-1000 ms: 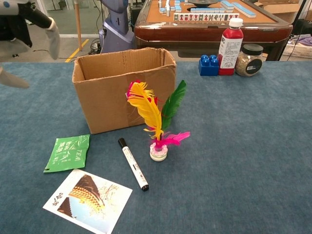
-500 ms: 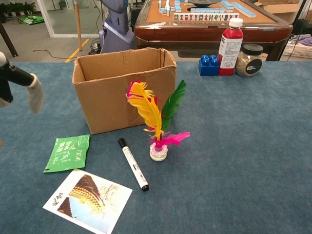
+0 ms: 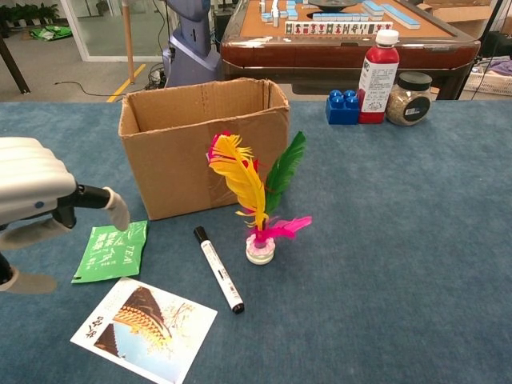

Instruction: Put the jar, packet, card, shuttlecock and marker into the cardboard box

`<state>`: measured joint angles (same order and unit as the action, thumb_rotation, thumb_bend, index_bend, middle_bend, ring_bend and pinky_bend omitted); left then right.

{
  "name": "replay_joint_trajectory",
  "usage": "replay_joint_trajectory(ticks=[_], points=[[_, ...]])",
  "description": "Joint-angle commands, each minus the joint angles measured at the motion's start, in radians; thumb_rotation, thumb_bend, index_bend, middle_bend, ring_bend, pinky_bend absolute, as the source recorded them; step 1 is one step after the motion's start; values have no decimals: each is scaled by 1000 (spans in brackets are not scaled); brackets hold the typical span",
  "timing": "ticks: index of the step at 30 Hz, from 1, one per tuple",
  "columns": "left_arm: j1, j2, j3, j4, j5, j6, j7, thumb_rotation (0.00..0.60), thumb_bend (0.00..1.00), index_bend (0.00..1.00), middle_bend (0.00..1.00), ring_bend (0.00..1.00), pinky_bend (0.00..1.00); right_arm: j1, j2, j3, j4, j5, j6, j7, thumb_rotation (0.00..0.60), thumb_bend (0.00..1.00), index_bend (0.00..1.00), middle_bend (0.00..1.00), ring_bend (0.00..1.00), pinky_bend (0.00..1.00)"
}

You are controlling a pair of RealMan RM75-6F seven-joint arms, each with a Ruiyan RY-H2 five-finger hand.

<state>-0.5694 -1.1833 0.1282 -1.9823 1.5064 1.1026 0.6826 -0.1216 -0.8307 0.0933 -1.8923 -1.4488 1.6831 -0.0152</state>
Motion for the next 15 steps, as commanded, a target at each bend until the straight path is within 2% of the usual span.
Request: replay_joint_trajectory(ticks=[1, 12, 15], points=[[-6, -30, -35, 32, -69, -34, -39, 600, 135, 304, 903, 916, 1000, 0, 0, 0, 0, 1, -1, 0, 600, 191, 257, 351, 262, 392], [-42, -79, -121, 82, -343, -106, -43, 600, 135, 283, 903, 915, 1000, 5, 0, 1, 2, 7, -10, -1, 600, 191, 257, 351, 262, 392], [-46, -100, -143, 107, -372, -111, -90, 600, 135, 320, 904, 916, 1000, 6, -1, 1, 1, 8, -12, -1, 600, 191, 257, 352, 262, 392]])
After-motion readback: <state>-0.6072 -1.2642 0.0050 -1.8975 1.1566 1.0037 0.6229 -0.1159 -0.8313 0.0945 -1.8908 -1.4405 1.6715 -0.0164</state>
